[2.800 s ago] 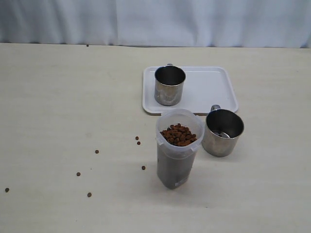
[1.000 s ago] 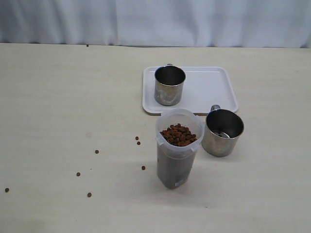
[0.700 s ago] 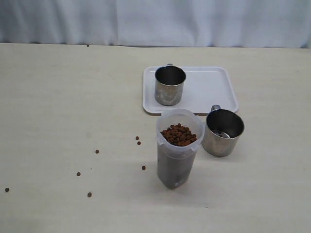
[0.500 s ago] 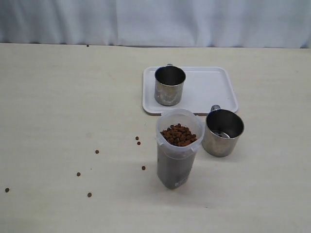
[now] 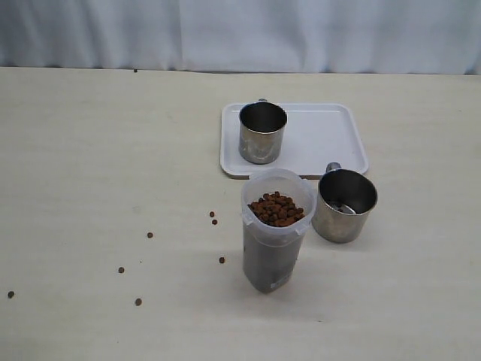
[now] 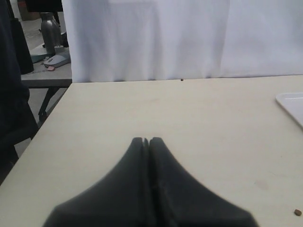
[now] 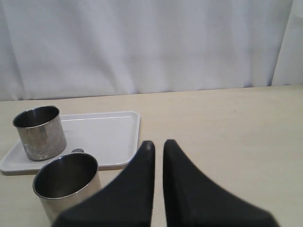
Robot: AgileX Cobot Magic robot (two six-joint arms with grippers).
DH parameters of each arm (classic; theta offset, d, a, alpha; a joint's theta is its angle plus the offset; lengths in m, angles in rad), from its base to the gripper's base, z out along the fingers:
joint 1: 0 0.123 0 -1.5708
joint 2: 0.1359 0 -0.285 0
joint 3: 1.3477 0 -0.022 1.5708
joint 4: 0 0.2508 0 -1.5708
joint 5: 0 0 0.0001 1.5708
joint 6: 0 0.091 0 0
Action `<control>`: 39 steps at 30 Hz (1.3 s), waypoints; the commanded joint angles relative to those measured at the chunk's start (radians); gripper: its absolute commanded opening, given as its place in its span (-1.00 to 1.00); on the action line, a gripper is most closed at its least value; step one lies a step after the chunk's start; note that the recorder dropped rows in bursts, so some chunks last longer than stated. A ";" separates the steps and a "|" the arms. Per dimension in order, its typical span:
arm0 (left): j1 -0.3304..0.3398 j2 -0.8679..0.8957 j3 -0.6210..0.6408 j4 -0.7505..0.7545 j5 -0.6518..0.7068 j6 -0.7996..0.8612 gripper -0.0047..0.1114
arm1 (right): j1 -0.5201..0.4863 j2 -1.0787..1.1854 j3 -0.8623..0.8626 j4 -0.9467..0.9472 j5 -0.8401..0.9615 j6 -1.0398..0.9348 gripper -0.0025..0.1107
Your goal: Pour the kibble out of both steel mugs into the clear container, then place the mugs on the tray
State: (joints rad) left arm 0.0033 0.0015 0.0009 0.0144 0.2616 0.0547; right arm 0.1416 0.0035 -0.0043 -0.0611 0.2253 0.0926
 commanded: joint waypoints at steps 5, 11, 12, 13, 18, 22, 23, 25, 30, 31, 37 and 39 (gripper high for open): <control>0.001 -0.001 -0.001 -0.008 -0.014 0.001 -0.92 | -0.005 -0.003 0.004 -0.006 0.006 -0.001 -0.87; 0.001 -0.001 -0.001 -0.008 -0.014 0.001 -0.92 | -0.005 -0.003 0.004 0.001 -0.147 -0.044 -0.87; 0.001 -0.001 -0.001 -0.008 -0.014 0.001 -0.92 | -0.005 -0.003 0.004 0.001 -0.202 -0.044 -0.87; 0.001 -0.001 -0.001 -0.008 -0.014 0.001 -0.92 | -0.005 -0.003 0.004 0.001 -0.246 -0.044 -0.87; 0.001 -0.001 -0.001 -0.008 -0.014 0.001 -0.92 | -0.005 -0.003 0.004 0.001 -0.408 -0.044 -0.87; 0.001 -0.001 -0.001 -0.001 -0.012 0.001 -0.92 | -0.005 -0.003 0.004 0.001 -0.435 -0.033 -0.87; 0.001 -0.001 -0.001 -0.001 -0.012 0.001 -0.92 | -0.005 -0.003 0.004 0.011 -0.486 0.001 -0.87; 0.001 -0.001 -0.001 -0.001 -0.012 0.001 -0.92 | -0.005 -0.003 0.004 0.054 -0.617 0.032 -0.87; 0.001 -0.001 -0.001 -0.001 -0.012 0.001 -0.92 | 0.051 0.020 0.004 -0.234 -0.590 0.298 -0.87; 0.001 -0.001 -0.001 -0.001 -0.012 0.001 -0.92 | 0.069 0.055 0.004 -0.325 -0.594 0.368 -0.87; 0.001 -0.001 -0.001 -0.001 -0.012 0.001 -0.92 | 0.145 0.516 0.004 -0.493 -0.647 0.493 -0.77; 0.001 -0.001 -0.001 -0.001 -0.012 0.001 -0.92 | 0.153 0.703 -0.016 -0.502 -0.647 0.477 -0.59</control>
State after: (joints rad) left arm 0.0033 0.0015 0.0009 0.0144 0.2616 0.0547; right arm 0.2825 0.4973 -0.0045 -0.5273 -0.4117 0.5668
